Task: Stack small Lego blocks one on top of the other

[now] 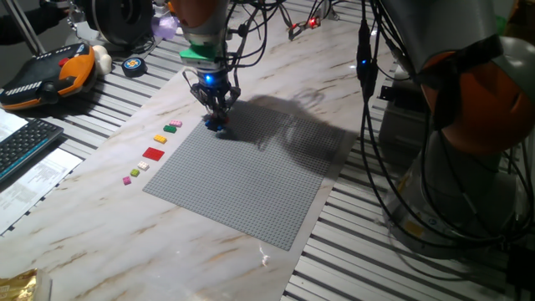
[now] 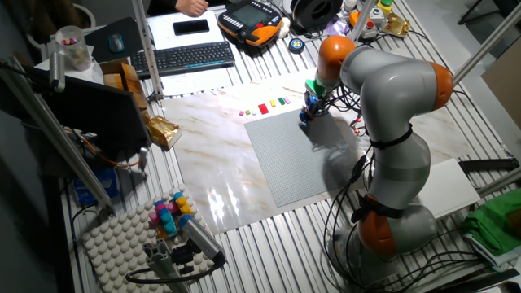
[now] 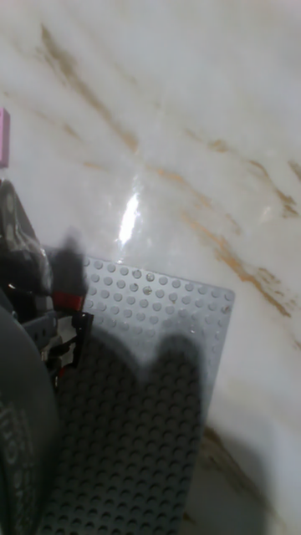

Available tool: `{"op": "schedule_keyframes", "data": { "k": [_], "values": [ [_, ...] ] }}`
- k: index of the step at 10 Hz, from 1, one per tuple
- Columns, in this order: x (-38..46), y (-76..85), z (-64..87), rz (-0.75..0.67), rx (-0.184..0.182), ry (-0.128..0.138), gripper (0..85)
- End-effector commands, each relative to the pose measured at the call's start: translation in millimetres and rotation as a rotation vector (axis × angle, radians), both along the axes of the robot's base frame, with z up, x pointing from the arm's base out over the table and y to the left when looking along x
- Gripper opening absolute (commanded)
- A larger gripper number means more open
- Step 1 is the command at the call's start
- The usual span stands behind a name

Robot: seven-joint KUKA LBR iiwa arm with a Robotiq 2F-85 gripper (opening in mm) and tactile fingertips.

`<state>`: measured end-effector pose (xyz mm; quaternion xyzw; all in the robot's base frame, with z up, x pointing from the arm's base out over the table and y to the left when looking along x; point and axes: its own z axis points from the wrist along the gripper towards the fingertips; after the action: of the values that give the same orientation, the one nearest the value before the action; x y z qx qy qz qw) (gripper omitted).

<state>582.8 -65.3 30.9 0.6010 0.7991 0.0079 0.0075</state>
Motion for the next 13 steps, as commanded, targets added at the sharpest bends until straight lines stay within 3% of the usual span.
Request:
{"op": "schedule_keyframes", "data": {
  "k": [1, 6, 8, 13],
  "values": [
    [-1.2, 0.7, -2.5, 0.002, 0.004, 0.006, 0.7],
    [4.8, 5.1, 15.5, 0.005, 0.001, 0.033, 0.7],
    [4.9, -0.2, 19.9, 0.008, -0.010, 0.033, 0.7],
    [1.7, -3.6, 10.4, 0.012, -0.004, 0.015, 0.7]
  ]
}}
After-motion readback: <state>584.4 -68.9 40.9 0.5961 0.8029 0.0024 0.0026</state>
